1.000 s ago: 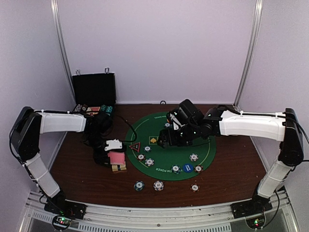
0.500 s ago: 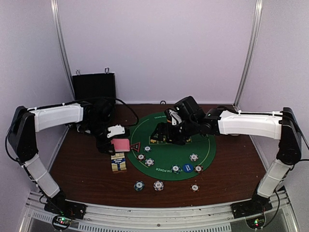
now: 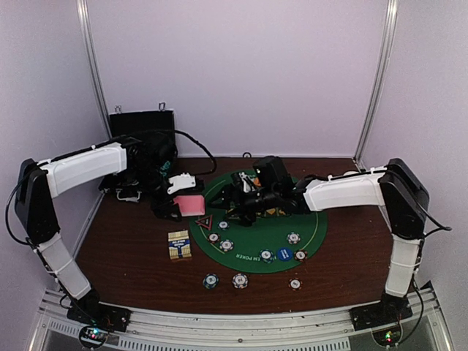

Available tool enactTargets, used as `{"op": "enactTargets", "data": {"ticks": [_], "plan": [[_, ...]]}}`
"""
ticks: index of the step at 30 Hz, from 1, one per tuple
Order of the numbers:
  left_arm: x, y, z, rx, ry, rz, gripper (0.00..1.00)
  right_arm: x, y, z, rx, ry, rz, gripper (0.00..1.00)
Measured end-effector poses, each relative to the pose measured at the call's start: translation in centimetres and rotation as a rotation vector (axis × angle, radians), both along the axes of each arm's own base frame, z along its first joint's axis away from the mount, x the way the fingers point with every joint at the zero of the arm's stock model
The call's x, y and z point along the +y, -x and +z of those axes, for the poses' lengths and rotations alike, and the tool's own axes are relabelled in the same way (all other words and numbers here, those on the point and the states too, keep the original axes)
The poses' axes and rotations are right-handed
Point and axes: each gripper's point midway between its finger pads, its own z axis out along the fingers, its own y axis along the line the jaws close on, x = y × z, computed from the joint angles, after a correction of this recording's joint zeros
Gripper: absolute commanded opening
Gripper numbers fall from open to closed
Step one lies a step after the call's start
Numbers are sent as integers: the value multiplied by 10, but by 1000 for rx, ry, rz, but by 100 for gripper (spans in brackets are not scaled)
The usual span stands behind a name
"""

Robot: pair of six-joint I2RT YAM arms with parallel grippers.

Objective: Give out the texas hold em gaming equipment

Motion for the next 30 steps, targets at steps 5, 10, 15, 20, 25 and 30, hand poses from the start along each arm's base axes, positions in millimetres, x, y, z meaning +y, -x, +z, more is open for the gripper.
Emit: {"op": "enactTargets", "data": {"ticks": [5, 10, 15, 20, 25, 30], "plan": [[0, 2, -4, 27, -15, 0, 0, 13, -1, 19, 17, -119, 21, 84], [-3, 1, 4, 29, 1, 5, 0, 22, -3, 25, 30, -192, 36, 81], [-8, -3, 13, 20, 24, 9, 0, 27, -5, 18, 65, -219, 36, 79], [-7, 1, 13, 37, 22, 8, 0, 29, -5, 25, 66, -255, 39, 79], [-7, 3, 13, 44, 22, 9, 0, 31, -6, 32, 64, -284, 41, 76], [-7, 3, 13, 47, 24, 10, 0, 33, -8, 23, 82, -290, 39, 71]]}}
